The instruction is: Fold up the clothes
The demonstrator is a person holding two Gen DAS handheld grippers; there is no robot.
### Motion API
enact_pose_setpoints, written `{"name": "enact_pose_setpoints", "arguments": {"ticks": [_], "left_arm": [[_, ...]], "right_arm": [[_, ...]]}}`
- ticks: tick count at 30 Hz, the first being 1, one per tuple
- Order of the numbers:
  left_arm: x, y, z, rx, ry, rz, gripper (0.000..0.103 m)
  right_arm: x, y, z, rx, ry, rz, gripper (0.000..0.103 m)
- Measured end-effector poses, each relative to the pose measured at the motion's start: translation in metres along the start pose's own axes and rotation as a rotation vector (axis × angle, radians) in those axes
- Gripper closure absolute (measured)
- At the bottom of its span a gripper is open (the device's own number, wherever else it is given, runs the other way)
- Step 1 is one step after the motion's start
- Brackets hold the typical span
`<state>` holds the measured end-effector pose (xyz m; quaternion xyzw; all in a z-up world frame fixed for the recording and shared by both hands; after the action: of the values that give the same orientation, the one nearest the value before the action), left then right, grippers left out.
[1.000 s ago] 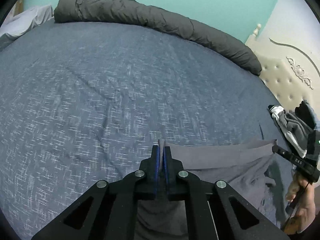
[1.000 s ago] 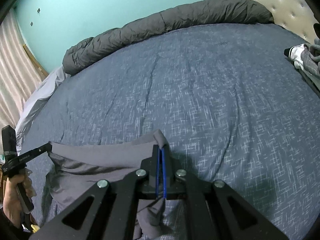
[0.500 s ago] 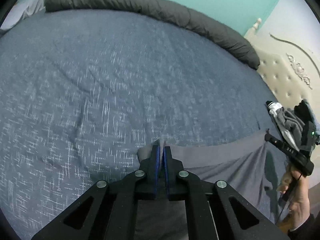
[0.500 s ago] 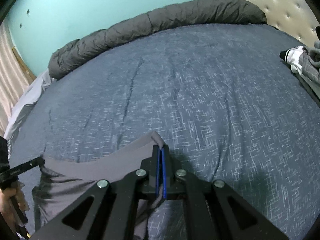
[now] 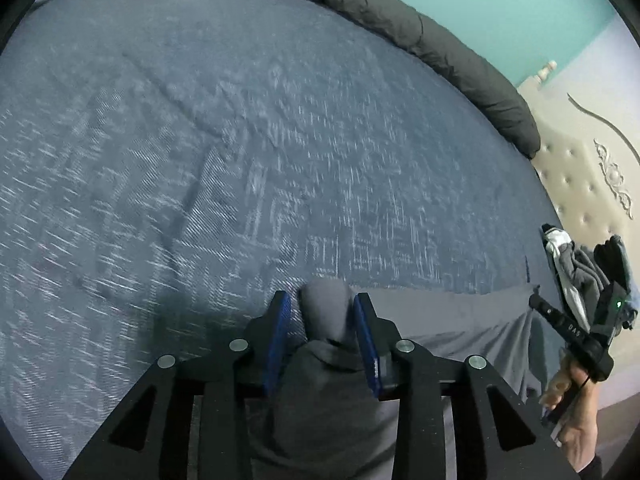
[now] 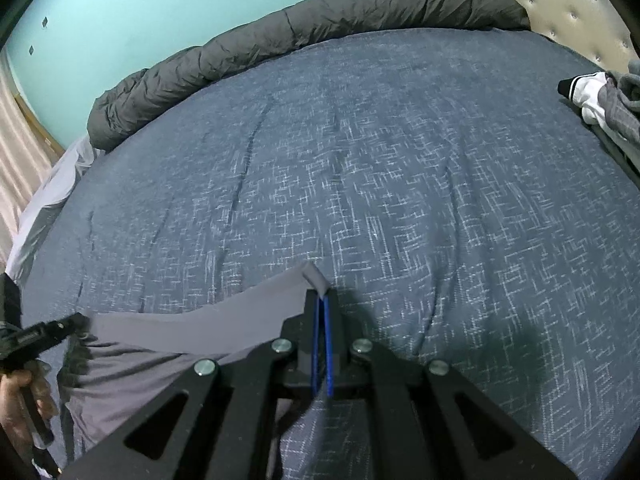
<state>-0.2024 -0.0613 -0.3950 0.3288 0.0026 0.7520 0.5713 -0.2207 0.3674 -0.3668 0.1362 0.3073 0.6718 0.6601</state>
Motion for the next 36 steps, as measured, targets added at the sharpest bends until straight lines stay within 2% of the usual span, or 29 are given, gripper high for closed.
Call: {"name": "enact_pose_setpoints", "arguments": {"ticks": [6, 8, 9, 12, 19, 26, 32, 36], "left_arm": [[-0.001, 0.001, -0.007, 0.005, -0.014, 0.014, 0.069], [-0.002, 0.003, -0.002, 0.022, -0.015, 0.014, 0.081], [-0.003, 0.004, 0.001, 0.031, -0.010, 0.009, 0.094], [-0.001, 0.008, 0.011, 0.056, -0.015, -0.006, 0.098], [0.021, 0.014, 0.052, 0.184, 0.005, -0.084, 0.099], [0.037, 0.029, 0.076, 0.243, 0.032, -0.154, 0.099], [0.040, 0.062, 0.076, 0.251, 0.088, -0.178, 0.099], [0.061, 0.092, 0.047, 0.219, 0.131, -0.197, 0.099]], "right_arm": [[-0.002, -0.001, 0.003, 0.005, 0.022, -0.010, 0.101], [-0.001, -0.001, 0.005, 0.012, 0.029, -0.015, 0.101], [-0.001, 0.000, 0.006, 0.017, 0.035, -0.019, 0.101], [-0.001, 0.003, 0.010, 0.039, 0.051, -0.023, 0.101], [-0.009, 0.015, 0.030, 0.134, 0.070, -0.010, 0.101], [-0.023, 0.042, 0.035, 0.183, 0.084, 0.015, 0.101], [-0.031, 0.081, 0.015, 0.150, 0.098, 0.056, 0.101], [-0.032, 0.098, -0.013, 0.084, 0.078, 0.073, 0.101]]}}
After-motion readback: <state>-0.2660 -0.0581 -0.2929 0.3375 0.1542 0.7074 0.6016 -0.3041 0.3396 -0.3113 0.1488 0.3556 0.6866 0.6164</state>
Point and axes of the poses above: each gripper's, at about its wrist camera, not at the fingertips, and z roughly against the way its jaws point, x to its right, y to its top, the point moved 1 cm from there along -z, roughly the way its jaws point, and after that the axes turned 5 degrees about z, right-handed, at the moved point
